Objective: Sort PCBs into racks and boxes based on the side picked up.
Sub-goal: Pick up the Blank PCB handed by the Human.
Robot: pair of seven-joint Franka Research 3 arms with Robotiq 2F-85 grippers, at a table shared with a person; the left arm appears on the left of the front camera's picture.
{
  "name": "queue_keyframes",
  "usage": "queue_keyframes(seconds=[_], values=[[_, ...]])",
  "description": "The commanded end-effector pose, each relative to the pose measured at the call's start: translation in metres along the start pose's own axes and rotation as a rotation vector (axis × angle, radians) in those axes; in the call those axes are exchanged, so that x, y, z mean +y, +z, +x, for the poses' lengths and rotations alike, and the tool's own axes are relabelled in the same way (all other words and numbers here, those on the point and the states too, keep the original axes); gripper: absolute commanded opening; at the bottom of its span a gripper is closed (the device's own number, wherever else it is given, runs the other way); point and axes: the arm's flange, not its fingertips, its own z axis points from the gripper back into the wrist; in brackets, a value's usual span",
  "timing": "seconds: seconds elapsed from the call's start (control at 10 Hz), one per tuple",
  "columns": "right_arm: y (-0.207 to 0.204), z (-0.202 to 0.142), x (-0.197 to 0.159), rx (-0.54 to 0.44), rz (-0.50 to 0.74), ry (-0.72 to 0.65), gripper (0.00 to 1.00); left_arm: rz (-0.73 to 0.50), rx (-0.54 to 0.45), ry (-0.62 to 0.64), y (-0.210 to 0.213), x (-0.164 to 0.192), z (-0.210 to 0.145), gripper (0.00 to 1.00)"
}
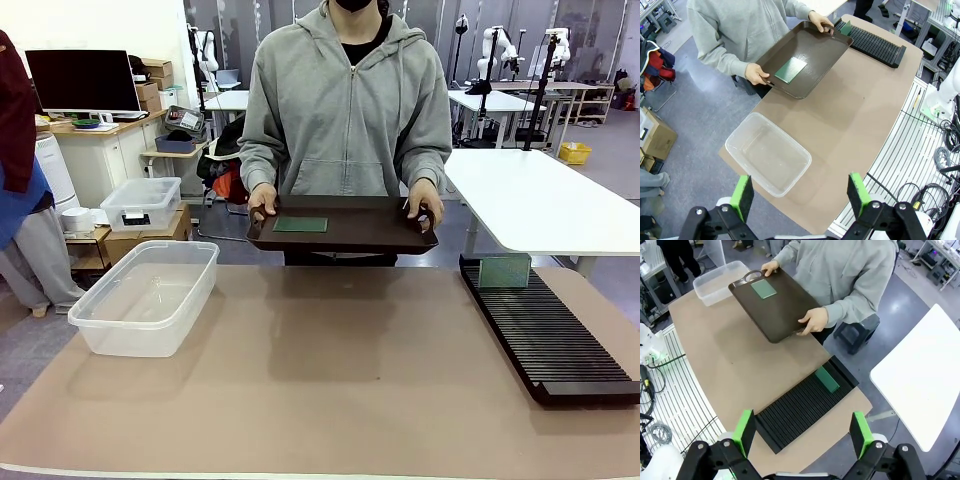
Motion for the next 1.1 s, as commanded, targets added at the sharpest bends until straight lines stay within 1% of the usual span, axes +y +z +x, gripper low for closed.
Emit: queue_keyframes(seconds=[0.0,1.0], values=[[0.0032,-0.0010,-0.0007,-0.003,-0.009,-0.006,1.00,-0.002,0.000,0.006,-0.0011,-0.0008,-0.0007,1.00],[0.0032,-0.0010,-0.0007,-0.003,-0.009,-0.006,1.00,-0.002,0.000,0.006,-0.0011,-0.0008,-0.0007,1.00]])
